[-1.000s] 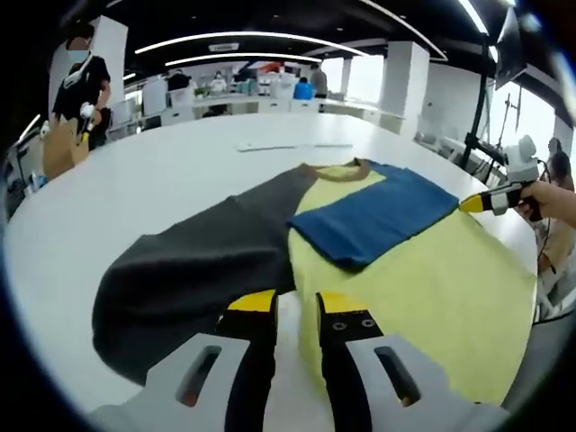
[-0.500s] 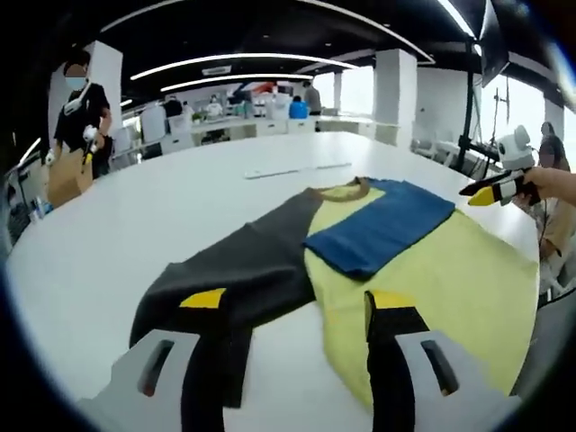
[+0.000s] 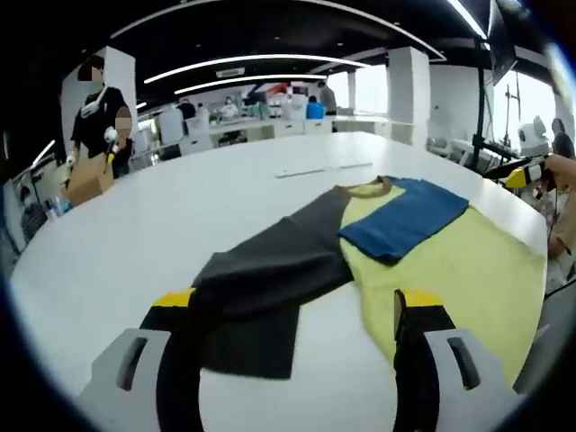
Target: Fold the garment on the visible template until the final outline fits inside the template.
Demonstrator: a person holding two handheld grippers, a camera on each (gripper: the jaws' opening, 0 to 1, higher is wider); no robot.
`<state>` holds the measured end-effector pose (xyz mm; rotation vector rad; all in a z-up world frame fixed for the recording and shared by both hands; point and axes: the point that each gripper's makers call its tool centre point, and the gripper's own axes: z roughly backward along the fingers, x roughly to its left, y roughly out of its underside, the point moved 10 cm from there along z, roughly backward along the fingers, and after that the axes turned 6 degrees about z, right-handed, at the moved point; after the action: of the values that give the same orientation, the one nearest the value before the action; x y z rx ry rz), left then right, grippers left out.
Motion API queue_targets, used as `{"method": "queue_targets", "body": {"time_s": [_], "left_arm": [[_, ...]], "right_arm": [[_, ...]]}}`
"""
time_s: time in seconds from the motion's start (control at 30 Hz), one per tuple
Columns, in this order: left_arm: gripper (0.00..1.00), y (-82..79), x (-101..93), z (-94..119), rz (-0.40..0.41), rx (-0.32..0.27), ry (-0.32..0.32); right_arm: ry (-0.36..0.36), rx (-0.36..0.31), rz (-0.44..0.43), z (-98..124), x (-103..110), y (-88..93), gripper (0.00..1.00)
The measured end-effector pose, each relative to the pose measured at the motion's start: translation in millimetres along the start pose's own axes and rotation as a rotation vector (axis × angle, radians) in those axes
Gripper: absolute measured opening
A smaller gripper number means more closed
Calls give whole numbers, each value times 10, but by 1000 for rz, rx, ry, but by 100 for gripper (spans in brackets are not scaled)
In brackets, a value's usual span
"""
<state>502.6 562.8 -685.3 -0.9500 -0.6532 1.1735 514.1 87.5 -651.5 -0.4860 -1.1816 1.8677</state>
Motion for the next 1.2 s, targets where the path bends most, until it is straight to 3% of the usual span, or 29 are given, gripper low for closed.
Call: {"method": "queue_targets", "body": {"time_s": [0.2,0.57,0.77,1.0,1.2], "left_arm": [[88,47,144,79,32,12,-45],[74,180,505,187,98,28,-161],[60,228,635,202,145,26,-204],[35,258,665,177,129,60,-225],[22,297,715,139,171,69,-245]], "right_arm": [[-18,-15,29,143,91,-62,99],[-48,-53,32,366,188,-139,99],[-54,-63,30,464,245,-155,99],[-83,-55,35,571,317,-150,99],[-70,-46,35,642,317,-118,99]]}}
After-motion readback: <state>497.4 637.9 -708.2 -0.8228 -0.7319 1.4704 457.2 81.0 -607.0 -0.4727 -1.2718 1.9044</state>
